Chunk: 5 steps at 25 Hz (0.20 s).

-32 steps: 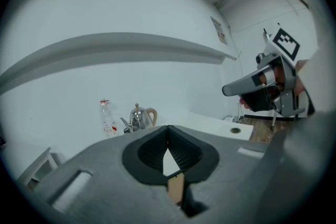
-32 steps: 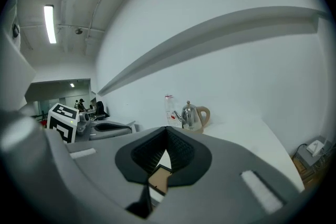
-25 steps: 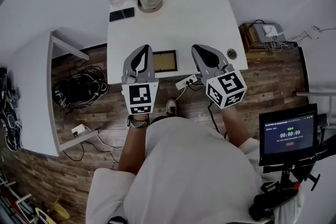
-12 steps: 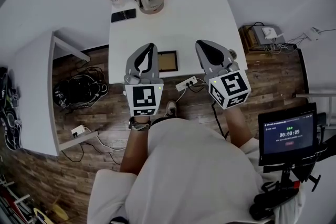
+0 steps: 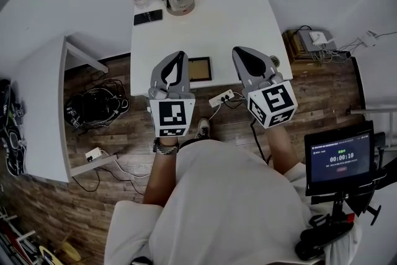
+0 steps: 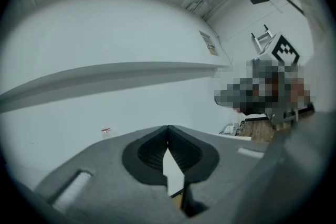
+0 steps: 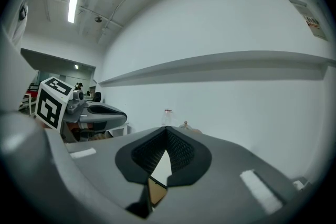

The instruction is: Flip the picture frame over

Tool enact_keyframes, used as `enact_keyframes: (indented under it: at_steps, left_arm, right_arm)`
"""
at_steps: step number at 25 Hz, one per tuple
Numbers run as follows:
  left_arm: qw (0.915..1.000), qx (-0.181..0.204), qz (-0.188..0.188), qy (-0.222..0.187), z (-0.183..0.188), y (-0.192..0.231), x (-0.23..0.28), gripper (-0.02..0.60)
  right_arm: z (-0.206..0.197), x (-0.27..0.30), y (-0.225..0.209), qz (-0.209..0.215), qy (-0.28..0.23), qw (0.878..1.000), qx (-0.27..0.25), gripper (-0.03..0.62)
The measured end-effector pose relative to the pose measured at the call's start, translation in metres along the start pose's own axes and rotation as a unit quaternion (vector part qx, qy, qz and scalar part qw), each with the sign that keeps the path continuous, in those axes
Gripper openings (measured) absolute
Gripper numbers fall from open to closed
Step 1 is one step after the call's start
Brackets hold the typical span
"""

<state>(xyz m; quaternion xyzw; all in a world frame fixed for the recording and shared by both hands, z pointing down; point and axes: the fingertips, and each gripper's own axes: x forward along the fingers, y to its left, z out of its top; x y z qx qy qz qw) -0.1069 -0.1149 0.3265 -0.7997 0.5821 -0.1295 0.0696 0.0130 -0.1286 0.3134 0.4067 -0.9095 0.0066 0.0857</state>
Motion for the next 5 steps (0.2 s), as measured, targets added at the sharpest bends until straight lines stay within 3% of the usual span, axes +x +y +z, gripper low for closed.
enact_keyframes:
  at_steps: [5]
  left_arm:
    - [0.9999, 0.01, -0.006, 0.005, 0.0012, -0.0046, 0.0007, 0.003]
  right_arm:
    - [0.0008, 0.0012, 0.0033, 0.005, 0.004, 1.0, -0.013, 0.0]
